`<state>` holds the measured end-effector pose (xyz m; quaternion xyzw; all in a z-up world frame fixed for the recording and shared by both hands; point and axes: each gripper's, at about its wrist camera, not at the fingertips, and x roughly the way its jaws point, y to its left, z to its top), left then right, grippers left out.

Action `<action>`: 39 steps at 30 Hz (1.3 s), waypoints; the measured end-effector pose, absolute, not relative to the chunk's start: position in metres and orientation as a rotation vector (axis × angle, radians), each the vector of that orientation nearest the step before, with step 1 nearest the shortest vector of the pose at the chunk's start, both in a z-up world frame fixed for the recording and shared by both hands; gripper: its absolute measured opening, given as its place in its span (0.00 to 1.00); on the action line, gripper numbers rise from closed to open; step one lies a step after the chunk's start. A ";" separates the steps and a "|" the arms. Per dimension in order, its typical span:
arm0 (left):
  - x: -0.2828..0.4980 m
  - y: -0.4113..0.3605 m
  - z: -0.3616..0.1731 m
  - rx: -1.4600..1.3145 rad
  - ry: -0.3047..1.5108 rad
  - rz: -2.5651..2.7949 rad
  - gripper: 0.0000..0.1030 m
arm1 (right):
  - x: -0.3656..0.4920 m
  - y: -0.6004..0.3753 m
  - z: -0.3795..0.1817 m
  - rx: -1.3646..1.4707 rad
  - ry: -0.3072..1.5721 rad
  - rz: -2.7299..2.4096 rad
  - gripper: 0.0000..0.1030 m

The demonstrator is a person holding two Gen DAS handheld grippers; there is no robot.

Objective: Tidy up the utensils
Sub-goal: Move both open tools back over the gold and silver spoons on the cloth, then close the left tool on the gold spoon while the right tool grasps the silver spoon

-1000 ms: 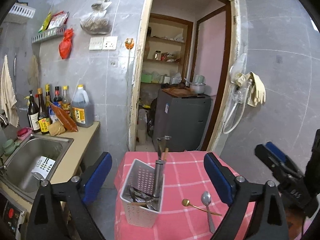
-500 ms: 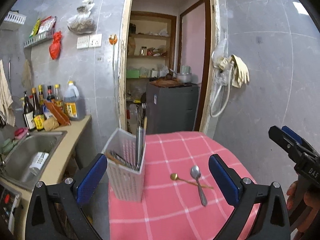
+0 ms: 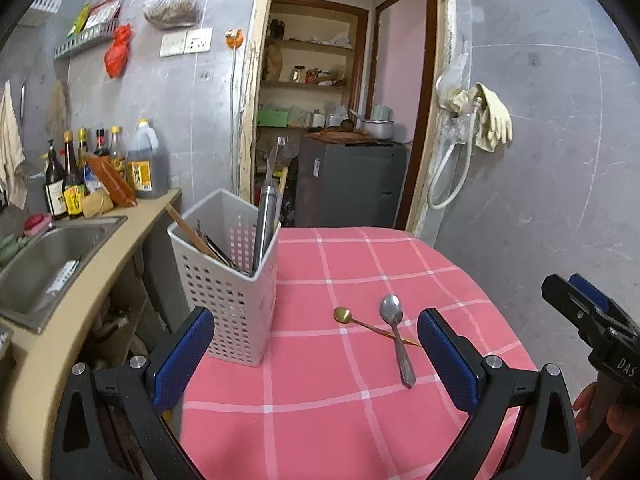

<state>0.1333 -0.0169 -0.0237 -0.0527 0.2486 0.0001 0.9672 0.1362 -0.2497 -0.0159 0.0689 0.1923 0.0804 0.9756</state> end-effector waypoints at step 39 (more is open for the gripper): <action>0.314 -0.051 -0.162 -0.436 0.815 0.072 0.51 | 0.375 -0.249 -0.170 0.217 0.882 0.652 0.41</action>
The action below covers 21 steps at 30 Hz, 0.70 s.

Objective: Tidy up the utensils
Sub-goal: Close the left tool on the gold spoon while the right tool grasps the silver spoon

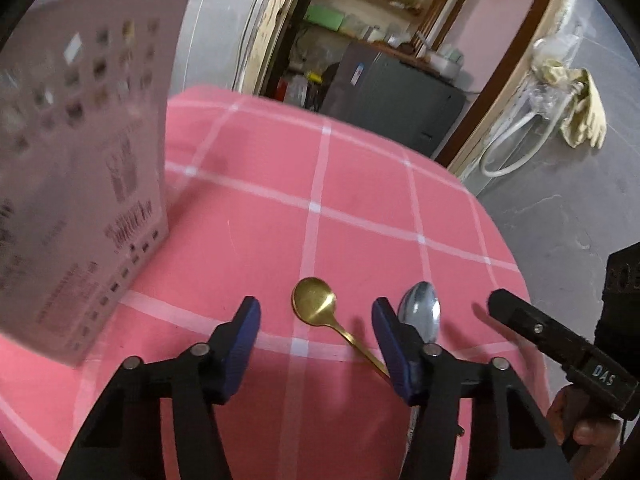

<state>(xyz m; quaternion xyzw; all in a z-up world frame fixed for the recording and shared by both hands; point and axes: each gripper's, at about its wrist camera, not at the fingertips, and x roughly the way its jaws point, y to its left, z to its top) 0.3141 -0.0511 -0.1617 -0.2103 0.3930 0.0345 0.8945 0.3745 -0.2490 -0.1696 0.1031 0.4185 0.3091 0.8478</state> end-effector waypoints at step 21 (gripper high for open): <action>0.328 -0.048 -0.175 -0.548 0.844 -0.034 0.08 | 0.399 -0.209 -0.200 0.210 1.018 0.809 0.20</action>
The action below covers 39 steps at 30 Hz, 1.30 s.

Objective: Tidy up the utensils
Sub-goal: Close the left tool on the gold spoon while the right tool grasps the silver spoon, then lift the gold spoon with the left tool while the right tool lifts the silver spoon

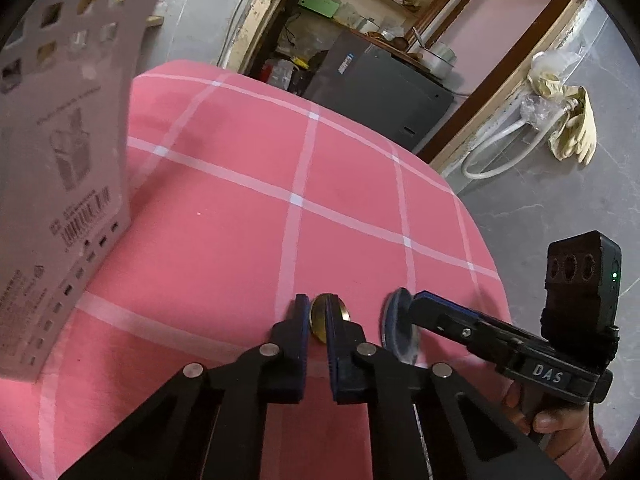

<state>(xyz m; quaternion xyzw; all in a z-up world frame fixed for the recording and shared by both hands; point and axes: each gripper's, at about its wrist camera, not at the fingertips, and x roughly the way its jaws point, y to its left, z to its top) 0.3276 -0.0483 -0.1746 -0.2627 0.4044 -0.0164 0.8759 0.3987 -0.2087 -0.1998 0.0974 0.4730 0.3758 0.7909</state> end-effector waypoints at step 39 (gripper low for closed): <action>0.336 -0.064 -0.175 -0.582 1.065 -0.143 0.03 | 0.375 -0.282 -0.200 0.360 1.105 0.730 0.03</action>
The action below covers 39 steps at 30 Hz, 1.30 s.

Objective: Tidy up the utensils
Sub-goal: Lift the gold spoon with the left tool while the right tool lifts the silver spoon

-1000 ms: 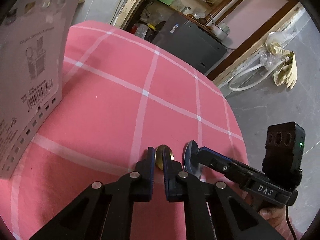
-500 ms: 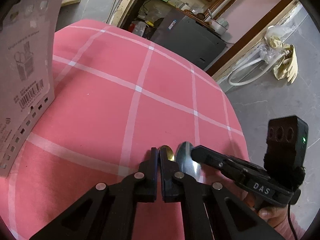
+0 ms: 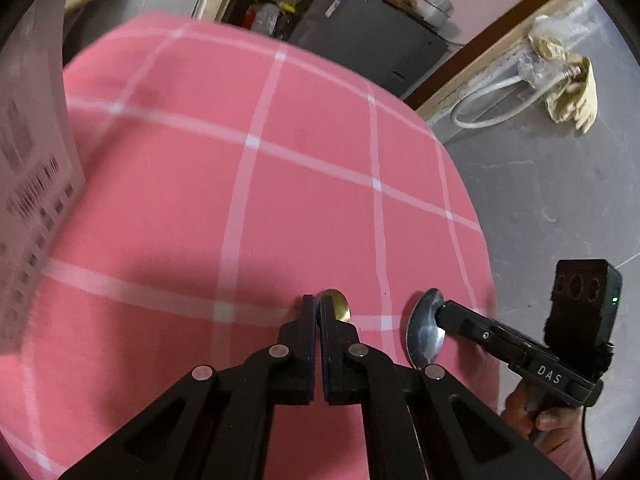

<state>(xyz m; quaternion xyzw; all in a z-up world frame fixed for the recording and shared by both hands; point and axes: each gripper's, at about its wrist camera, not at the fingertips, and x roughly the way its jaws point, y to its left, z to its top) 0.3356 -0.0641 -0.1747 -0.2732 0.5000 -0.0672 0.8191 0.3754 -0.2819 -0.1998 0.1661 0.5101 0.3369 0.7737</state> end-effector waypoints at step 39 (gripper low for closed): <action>0.345 -0.074 -0.186 -0.696 1.095 -0.271 0.02 | 0.372 -0.253 -0.201 0.271 1.116 0.760 0.05</action>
